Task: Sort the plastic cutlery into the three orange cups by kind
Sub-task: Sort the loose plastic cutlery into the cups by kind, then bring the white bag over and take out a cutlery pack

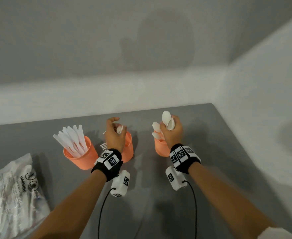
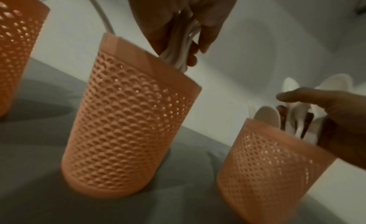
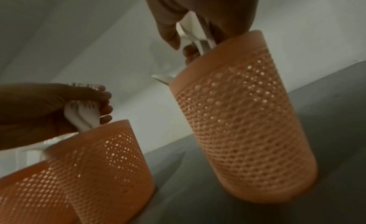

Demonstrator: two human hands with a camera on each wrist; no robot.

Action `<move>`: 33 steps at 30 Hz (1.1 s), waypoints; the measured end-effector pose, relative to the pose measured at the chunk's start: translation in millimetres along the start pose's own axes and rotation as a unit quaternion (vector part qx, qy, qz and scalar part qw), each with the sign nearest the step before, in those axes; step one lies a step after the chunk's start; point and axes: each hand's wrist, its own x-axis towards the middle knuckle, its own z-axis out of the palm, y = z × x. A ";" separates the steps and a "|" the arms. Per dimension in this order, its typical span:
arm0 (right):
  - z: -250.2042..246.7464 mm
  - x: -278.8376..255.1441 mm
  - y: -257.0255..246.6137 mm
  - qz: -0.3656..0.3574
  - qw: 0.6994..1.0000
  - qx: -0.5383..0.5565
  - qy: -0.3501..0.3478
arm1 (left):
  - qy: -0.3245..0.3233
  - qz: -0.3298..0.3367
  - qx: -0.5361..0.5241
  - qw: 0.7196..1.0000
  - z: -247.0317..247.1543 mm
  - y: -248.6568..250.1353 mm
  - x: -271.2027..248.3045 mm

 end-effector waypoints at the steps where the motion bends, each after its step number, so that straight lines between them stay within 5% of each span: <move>1: -1.3 0.5 2.2 -0.002 1.000 -0.016 -0.007 | 0.002 0.009 0.025 1.000 0.9 -2.5 -1.0; 7: -3.9 2.6 16.4 -0.083 0.987 -0.121 -0.061 | -0.039 0.100 0.186 0.977 2.3 -11.5 -1.5; 13: -11.9 4.3 23.2 -0.191 0.934 -0.291 -0.082 | -0.048 0.125 0.251 0.959 -2.5 -8.3 -5.2; 22: -32.4 -18.3 -7.3 -0.174 0.954 -0.204 -0.133 | -0.065 0.079 0.124 0.987 -26.2 38.6 -31.3; 26: -46.9 -47.4 -16.1 -0.097 0.957 -0.165 -0.219 | -0.102 0.042 0.080 0.991 -53.3 49.7 -43.5; 33: -66.4 -133.2 -0.4 -0.043 0.897 -0.187 -0.398 | -0.228 0.043 0.078 0.969 -119.5 25.6 -79.6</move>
